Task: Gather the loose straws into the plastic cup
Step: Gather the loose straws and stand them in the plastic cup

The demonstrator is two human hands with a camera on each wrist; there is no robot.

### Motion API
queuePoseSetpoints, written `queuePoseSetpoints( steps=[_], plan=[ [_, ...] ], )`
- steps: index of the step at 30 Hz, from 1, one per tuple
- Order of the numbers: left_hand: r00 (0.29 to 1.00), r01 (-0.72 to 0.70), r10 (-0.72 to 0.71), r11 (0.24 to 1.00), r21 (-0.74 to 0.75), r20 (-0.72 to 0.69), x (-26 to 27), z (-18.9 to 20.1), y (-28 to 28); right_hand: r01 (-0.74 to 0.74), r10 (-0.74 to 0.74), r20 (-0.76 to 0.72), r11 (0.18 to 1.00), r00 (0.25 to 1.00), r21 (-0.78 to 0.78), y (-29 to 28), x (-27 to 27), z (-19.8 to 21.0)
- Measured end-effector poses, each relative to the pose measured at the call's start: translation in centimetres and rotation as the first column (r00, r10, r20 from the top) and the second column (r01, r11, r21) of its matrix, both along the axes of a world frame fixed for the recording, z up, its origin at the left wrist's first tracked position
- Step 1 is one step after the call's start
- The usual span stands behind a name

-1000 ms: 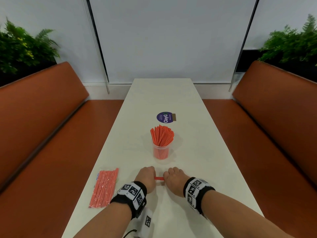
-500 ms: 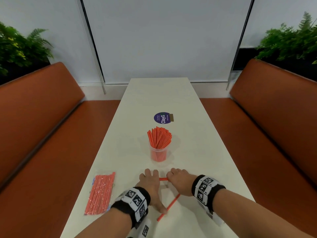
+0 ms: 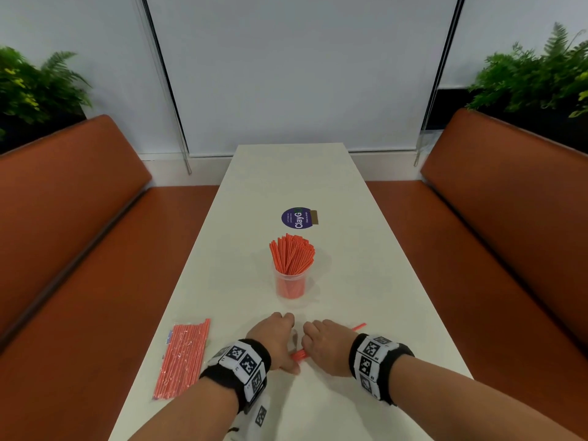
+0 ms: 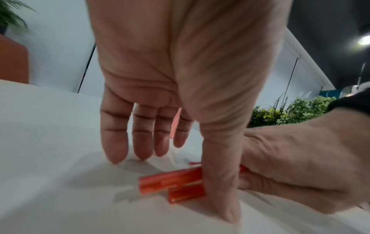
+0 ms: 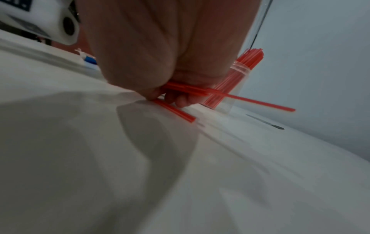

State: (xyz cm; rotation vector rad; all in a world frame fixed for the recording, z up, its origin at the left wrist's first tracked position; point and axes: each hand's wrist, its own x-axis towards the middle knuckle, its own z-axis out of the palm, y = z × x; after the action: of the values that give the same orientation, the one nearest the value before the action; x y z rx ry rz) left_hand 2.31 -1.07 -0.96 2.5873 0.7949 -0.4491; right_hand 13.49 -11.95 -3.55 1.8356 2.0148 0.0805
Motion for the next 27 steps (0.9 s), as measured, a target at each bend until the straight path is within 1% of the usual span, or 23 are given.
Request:
queuePoseSetpoints(
  steps=[2,4,5,7,8,10,12,14,15,18,20,23,25,27],
  plan=[
    [1.0,0.002,-0.002,1.0,0.009,-0.014,-0.1,0.0,0.2,0.004,-0.004,0.005,1.0,1.0,0.015,-0.1,-0.2,-0.2],
    [1.0,0.0,0.0,1.0,0.007,-0.021,-0.2,0.0,0.4,0.067,-0.065,-0.047,0.997,0.997,0.036,-0.1,-1.0,0.4],
    [1.0,-0.004,0.004,1.0,0.004,-0.026,-0.2,0.0,0.5,0.112,-0.111,-0.055,0.993,0.992,0.026,0.0,-1.3,0.8],
    [0.999,-0.022,0.022,1.0,-0.011,-0.043,-0.3,0.1,0.8,0.185,-0.188,-0.048,0.981,0.981,-0.065,0.2,-1.6,1.4],
    [0.998,-0.035,0.034,0.999,-0.02,-0.051,-0.3,0.2,1.0,0.186,-0.189,-0.058,0.981,0.98,-0.055,0.2,-1.3,1.2],
    [0.997,-0.066,0.064,0.997,-0.038,-0.05,-0.2,0.6,1.7,0.257,-0.26,-0.124,0.966,0.958,-0.035,0.5,-0.9,1.9],
    [0.995,-0.089,0.087,0.995,-0.05,-0.053,-0.1,1.0,2.4,0.28,-0.278,-0.149,0.96,0.949,-0.006,0.3,-0.6,2.3],
    [0.994,-0.071,0.068,0.997,-0.031,-0.086,0.0,1.2,2.7,0.282,-0.279,-0.199,0.959,0.939,-0.014,0.1,-0.4,1.6],
    [0.993,-0.051,0.048,0.999,-0.018,-0.104,0.0,1.2,2.6,0.294,-0.3,-0.201,0.954,0.932,-0.061,-0.1,-0.4,1.3],
    [0.993,-0.017,0.016,1.0,-0.009,-0.118,0.0,0.5,2.2,0.337,-0.336,-0.254,0.941,0.907,-0.04,-0.1,-0.4,1.0],
    [0.995,-0.028,0.028,1.0,-0.002,-0.093,0.2,0.1,2.0,0.361,-0.365,-0.249,0.93,0.897,-0.06,0.1,-0.8,0.9],
    [0.998,-0.042,0.042,0.999,0.008,-0.04,0.7,-0.4,2.0,0.4,-0.405,-0.194,0.914,0.893,-0.066,0.5,-1.4,0.6],
    [1.0,-0.008,0.009,0.999,0.04,-0.012,1.0,-0.4,1.9,0.429,-0.432,-0.184,0.902,0.883,-0.054,0.8,-1.7,0.5],
    [0.999,0.044,-0.042,0.994,0.102,-0.014,1.3,-0.5,1.9,0.431,-0.422,-0.176,0.902,0.889,0.01,1.0,-1.8,0.7]
  ],
)
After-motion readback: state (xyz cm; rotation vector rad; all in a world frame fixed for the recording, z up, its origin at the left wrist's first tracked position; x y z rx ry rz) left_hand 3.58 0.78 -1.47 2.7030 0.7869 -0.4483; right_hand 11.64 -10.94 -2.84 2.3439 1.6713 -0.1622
